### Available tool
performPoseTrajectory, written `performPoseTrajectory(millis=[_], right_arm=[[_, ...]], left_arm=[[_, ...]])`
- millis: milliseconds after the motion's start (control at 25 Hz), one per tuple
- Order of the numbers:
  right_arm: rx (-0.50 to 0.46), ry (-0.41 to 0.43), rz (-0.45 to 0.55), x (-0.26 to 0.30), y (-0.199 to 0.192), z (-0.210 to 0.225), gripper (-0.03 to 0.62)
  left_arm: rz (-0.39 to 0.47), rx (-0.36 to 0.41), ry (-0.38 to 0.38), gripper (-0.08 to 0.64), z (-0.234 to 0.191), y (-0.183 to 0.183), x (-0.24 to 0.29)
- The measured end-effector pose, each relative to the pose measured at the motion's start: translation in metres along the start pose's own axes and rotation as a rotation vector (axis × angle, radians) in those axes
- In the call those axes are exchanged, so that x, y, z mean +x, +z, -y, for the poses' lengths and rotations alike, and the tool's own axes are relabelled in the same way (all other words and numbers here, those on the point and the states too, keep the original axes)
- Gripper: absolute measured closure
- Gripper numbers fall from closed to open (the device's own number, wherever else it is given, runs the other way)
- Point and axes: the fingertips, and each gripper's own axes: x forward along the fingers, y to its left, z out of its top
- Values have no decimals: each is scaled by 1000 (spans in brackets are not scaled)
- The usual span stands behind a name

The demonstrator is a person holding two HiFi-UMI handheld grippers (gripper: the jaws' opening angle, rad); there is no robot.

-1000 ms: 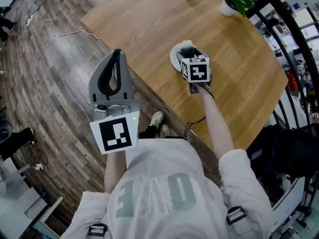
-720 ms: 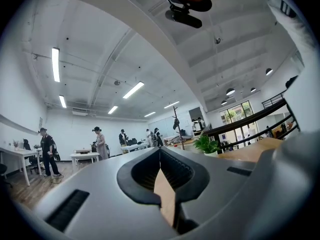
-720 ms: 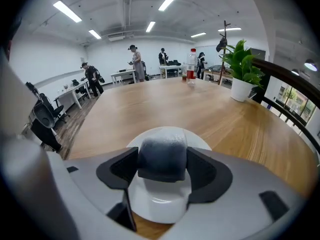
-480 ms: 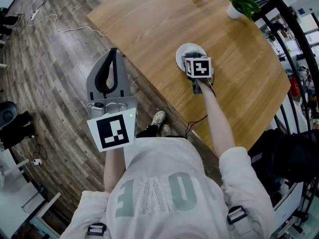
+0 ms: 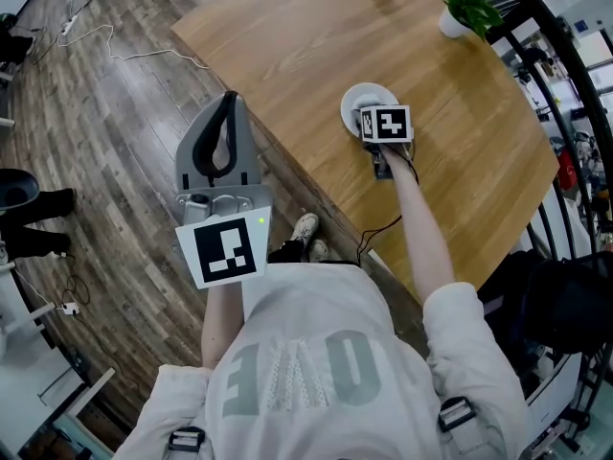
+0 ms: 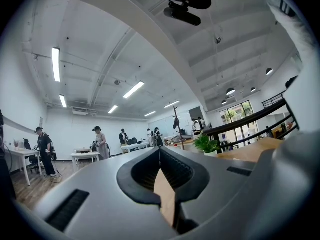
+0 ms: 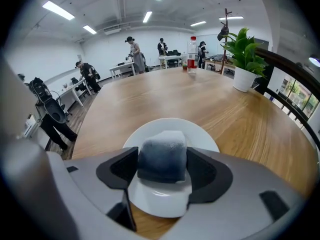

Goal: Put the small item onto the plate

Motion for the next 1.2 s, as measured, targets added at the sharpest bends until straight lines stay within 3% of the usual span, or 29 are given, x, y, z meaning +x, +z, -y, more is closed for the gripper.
performPoseTrajectory(millis=[600,800,960,1200], right_arm=[[24,-11,6,3,-2,1,279],[17,3,50,-10,18,-5,278],[-3,5,231,-55,71,-15,278],[-50,52,692,-200,173,-51,279]], left_arm=[[17,-11,21,551,-6,1,-12],[27,-7,12,551,-7,5,-12],[49,-9,-1,551,-6,13,-12],[100,-19,-36,551,5,27,-8]])
